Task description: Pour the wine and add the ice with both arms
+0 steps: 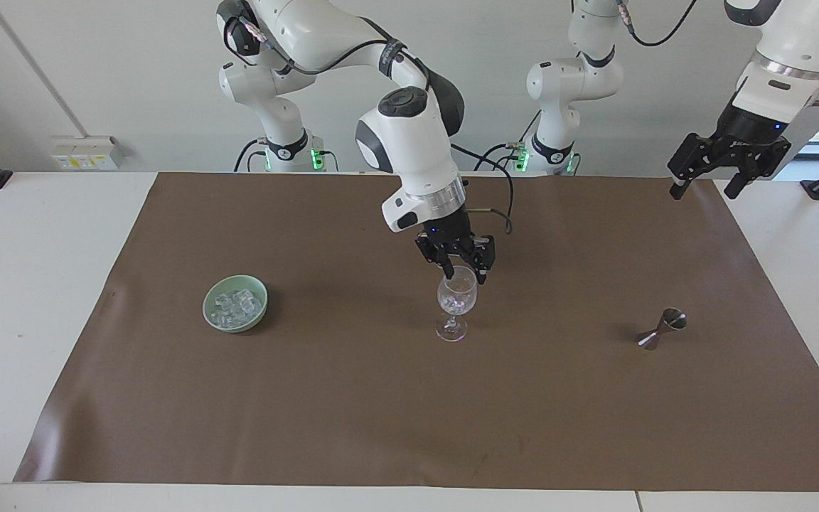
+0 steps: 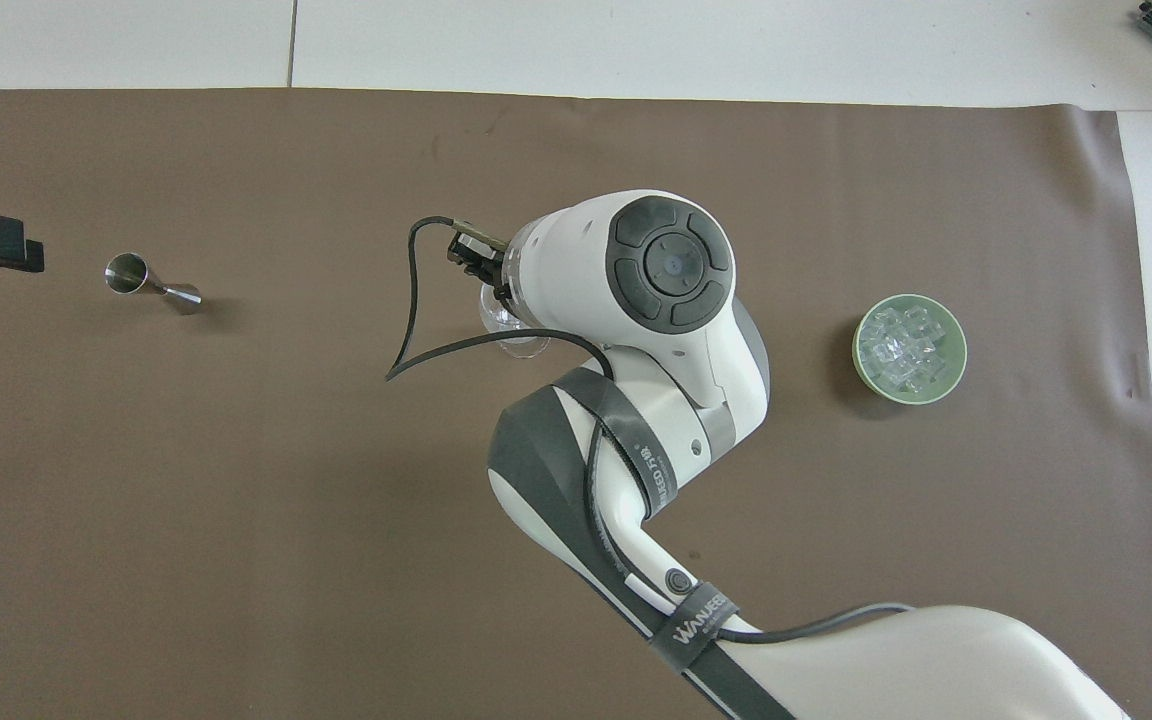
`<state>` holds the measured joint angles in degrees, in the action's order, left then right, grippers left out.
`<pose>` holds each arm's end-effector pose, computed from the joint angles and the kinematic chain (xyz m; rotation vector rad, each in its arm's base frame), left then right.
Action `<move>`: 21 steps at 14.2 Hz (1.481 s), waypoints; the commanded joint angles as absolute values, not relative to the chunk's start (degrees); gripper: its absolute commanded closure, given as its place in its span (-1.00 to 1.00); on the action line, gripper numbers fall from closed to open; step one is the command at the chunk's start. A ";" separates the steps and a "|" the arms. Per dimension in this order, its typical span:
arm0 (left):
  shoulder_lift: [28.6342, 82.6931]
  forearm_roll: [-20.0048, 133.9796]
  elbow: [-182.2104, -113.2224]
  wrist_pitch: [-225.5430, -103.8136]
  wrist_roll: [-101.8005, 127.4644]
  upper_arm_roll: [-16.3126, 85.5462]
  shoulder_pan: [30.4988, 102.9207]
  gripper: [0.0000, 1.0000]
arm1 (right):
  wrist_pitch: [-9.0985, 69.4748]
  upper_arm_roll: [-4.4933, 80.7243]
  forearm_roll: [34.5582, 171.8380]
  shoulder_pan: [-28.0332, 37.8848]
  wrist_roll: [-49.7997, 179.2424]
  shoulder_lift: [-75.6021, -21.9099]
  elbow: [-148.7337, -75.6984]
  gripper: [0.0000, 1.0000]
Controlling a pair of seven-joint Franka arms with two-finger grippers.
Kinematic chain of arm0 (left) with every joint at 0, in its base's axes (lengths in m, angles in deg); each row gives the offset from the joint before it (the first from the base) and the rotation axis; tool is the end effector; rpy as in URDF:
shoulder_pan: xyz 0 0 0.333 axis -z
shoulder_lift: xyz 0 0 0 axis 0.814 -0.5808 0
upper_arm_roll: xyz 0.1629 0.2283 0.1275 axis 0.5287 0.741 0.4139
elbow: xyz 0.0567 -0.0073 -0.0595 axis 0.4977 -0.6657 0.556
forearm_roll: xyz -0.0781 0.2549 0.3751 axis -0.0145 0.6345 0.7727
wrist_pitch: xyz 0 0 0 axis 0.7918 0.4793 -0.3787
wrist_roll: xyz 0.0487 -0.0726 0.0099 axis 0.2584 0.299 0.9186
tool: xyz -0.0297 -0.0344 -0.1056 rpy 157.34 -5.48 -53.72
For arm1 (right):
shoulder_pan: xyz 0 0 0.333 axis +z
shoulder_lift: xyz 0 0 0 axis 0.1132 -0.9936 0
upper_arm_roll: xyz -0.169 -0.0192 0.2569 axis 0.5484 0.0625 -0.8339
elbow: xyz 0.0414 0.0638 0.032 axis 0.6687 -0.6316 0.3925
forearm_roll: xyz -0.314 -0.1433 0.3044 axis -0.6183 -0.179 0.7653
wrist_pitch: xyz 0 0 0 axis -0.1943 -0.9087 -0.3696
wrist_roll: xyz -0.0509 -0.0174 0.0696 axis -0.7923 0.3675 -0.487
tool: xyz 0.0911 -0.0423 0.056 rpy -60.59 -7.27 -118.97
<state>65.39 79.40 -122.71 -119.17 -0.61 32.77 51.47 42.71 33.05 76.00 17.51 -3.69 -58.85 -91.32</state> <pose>0.6292 -0.0257 0.6667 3.0792 0.0021 0.2244 0.6478 0.4453 0.4479 -2.6694 0.6627 -0.2178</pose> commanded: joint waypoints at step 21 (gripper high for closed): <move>65.72 79.31 -122.01 -121.48 0.03 33.34 52.47 -1.00 | 22.55 35.12 70.15 -3.15 22.00 -43.35 -90.11 -1.00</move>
